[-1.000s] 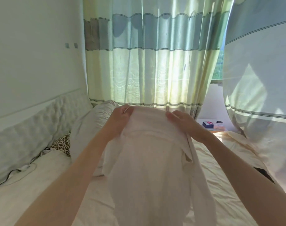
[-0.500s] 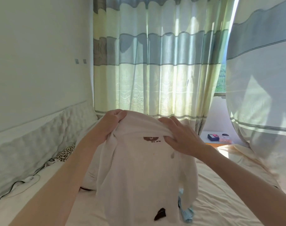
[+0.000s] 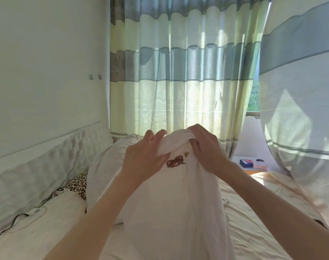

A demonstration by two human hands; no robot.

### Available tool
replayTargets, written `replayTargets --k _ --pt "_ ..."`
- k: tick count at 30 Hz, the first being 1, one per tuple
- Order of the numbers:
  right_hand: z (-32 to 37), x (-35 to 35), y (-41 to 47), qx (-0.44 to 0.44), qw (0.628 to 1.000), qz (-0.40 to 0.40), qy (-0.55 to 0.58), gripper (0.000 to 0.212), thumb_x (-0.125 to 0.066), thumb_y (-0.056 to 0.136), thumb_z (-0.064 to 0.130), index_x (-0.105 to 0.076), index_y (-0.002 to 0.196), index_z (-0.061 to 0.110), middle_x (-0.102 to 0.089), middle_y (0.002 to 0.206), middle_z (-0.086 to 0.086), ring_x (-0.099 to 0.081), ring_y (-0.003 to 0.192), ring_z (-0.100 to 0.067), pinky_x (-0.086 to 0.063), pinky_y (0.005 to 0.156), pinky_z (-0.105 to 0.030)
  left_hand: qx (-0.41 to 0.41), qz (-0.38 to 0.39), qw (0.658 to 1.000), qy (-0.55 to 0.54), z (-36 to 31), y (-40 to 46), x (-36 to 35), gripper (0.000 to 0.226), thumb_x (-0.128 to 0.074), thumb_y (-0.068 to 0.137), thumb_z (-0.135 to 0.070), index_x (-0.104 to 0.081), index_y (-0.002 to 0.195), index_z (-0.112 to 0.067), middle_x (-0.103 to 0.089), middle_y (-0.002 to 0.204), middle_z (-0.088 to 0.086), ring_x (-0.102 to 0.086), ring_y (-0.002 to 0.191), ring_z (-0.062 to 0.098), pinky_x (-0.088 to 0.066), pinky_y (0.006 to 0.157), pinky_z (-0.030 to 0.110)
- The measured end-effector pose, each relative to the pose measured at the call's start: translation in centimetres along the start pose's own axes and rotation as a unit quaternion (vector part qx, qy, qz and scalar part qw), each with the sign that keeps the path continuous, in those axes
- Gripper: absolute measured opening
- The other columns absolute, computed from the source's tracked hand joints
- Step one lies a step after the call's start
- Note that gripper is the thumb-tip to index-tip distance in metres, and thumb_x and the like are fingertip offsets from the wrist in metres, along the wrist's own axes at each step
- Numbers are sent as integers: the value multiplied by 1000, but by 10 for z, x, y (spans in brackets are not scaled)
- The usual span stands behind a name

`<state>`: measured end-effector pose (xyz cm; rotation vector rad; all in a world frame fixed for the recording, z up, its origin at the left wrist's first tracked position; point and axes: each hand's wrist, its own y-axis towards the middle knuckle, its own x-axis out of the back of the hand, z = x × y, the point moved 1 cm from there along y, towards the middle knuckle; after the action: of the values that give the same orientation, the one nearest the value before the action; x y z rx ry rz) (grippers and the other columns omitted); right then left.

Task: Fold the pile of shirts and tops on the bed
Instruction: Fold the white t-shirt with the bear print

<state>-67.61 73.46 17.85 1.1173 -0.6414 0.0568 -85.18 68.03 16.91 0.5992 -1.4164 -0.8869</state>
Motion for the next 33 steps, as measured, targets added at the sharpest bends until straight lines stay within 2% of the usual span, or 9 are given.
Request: replayTargets --k 3,9,12,16,20,23,27,30,33 --pt "-2 6 0 100 992 -25 -72 30 -30 85 16 -55 96 3 -49 80 1 -46 63 -17 -42 52 -32 -56 -56 997 18 9 0 4 29 -41 77 -24 -43 105 -17 -51 77 2 -46 44 17 -18 34 16" --pt "-23 14 10 207 955 11 -213 29 -49 77 -9 -45 99 10 -53 71 -7 -49 53 -21 -38 35 -27 -126 -67 983 114 25 13 9 36 -66 56 15 -59 81 -9 -49 67 1 -45 48 16 -21 35 20" --pt "-33 13 10 236 931 22 -277 52 -66 57 -22 -47 96 8 -53 69 -6 -48 54 -19 -26 40 -20 -126 -54 976 168 24 14 8 37 -59 47 17 -59 72 -10 -45 59 0 -41 43 14 -18 37 20" --pt "-42 12 6 228 919 17 -320 42 -65 55 -22 -57 87 5 -50 65 -6 -45 52 -20 -26 49 -23 -100 -44 978 176 27 9 3 38 -54 48 16 -56 77 -9 -44 61 2 -41 44 15 -18 35 18" --pt "-59 18 -4 123 929 37 -346 40 -71 47 -21 -60 75 4 -48 56 -3 -45 46 -20 -22 43 -23 -31 14 986 163 46 0 0 41 -65 44 19 -60 77 -5 -47 63 5 -47 47 20 -20 34 15" --pt "-72 21 -7 78 937 48 -338 34 -76 52 -14 -59 74 5 -50 57 -3 -48 47 -21 -24 42 -23 20 38 985 168 66 1 0 44 -71 45 16 -58 80 -5 -48 66 6 -51 51 22 -12 39 13" --pt "-70 27 -7 -5 962 89 -259 21 -67 78 6 -61 98 4 -59 82 -6 -57 74 -27 -37 59 -29 113 71 983 126 81 4 3 24 -54 81 1 -56 103 -8 -54 90 7 -55 85 25 -34 52 31" --pt "-57 20 -5 -12 973 59 -225 16 -62 81 6 -59 97 6 -53 80 -1 -46 65 -21 -35 58 -28 135 36 986 90 78 7 7 22 -51 83 3 -60 100 -8 -55 89 8 -54 83 26 -40 55 33" --pt "-59 15 -1 70 963 -33 -260 18 -67 73 -1 -54 84 5 -54 69 -5 -48 49 -24 -30 40 -25 59 -48 992 102 77 7 10 23 -57 73 11 -62 90 -4 -53 77 11 -55 66 29 -40 42 29"
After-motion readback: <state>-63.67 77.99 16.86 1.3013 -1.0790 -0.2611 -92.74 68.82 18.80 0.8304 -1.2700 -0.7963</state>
